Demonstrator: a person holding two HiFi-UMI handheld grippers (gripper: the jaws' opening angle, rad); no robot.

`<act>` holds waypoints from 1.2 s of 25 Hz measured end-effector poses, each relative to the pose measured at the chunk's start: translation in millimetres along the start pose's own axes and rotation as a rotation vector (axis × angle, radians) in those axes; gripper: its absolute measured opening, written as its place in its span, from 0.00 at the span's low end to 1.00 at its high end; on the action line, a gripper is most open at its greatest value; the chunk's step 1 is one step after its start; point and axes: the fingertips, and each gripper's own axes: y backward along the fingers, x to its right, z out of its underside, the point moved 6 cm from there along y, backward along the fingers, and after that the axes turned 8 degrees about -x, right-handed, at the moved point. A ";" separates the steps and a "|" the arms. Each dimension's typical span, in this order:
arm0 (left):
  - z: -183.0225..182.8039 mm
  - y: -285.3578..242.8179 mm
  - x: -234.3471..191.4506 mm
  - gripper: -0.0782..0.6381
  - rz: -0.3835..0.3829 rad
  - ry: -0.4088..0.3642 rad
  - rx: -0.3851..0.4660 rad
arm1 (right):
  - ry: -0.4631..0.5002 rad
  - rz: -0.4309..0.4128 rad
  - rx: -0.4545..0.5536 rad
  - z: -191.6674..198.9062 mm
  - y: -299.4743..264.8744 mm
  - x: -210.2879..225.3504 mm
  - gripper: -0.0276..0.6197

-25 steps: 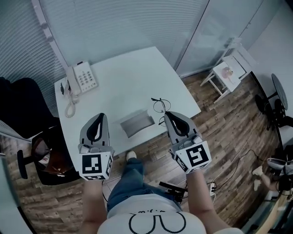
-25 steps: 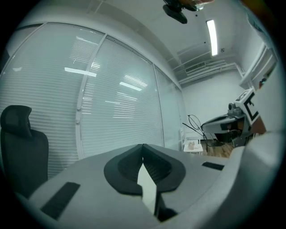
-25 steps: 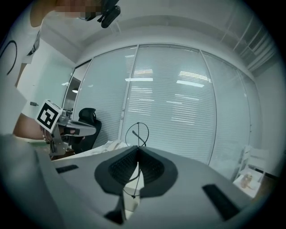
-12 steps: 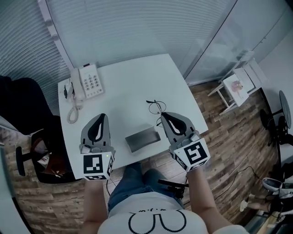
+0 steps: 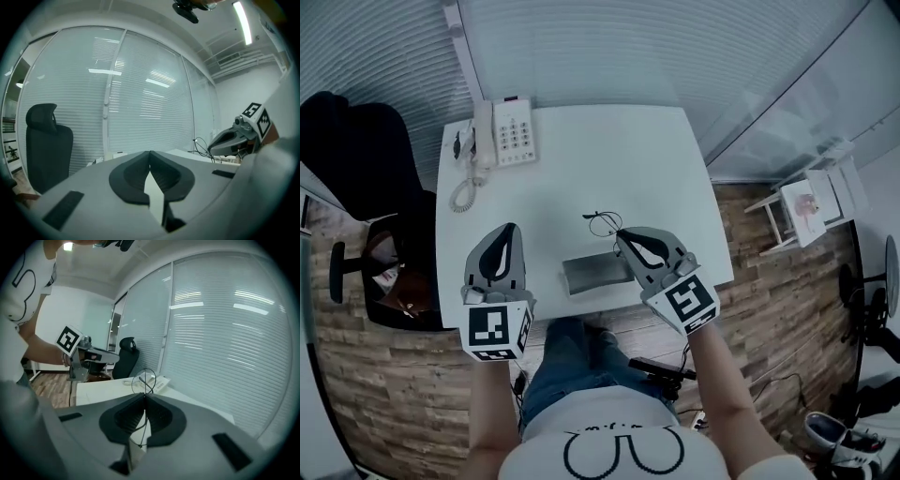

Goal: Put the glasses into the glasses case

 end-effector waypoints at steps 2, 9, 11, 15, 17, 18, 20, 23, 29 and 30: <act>4.7 5.2 1.9 0.13 -0.024 0.012 -0.011 | 0.046 -0.080 -0.031 6.6 -6.2 -5.9 0.07; 17.7 20.2 13.0 0.13 -0.079 0.027 -0.036 | 0.213 -0.324 -0.170 40.6 -29.9 -26.8 0.07; 20.4 23.8 14.1 0.13 -0.092 0.028 -0.042 | 0.280 -0.375 -0.203 46.2 -35.2 -33.5 0.07; 26.0 29.6 11.6 0.13 -0.122 0.035 -0.052 | 0.417 -0.454 -0.281 58.4 -46.4 -47.6 0.07; 28.3 32.0 10.4 0.13 -0.134 0.037 -0.056 | 0.477 -0.493 -0.315 66.2 -51.2 -54.2 0.07; 29.3 32.9 9.3 0.13 -0.140 0.038 -0.058 | 0.504 -0.509 -0.332 70.2 -53.8 -56.9 0.07; 31.3 34.2 6.2 0.13 -0.152 0.042 -0.062 | 0.546 -0.536 -0.367 77.4 -59.6 -61.5 0.07; 32.8 34.4 2.8 0.13 -0.167 0.049 -0.065 | 0.581 -0.568 -0.418 86.9 -68.0 -65.9 0.07; 35.0 34.7 0.7 0.13 -0.183 0.054 -0.073 | 0.636 -0.595 -0.510 103.1 -74.8 -72.2 0.07; 35.5 34.1 0.0 0.13 -0.183 0.056 -0.075 | 0.635 -0.599 -0.519 104.7 -75.7 -73.6 0.07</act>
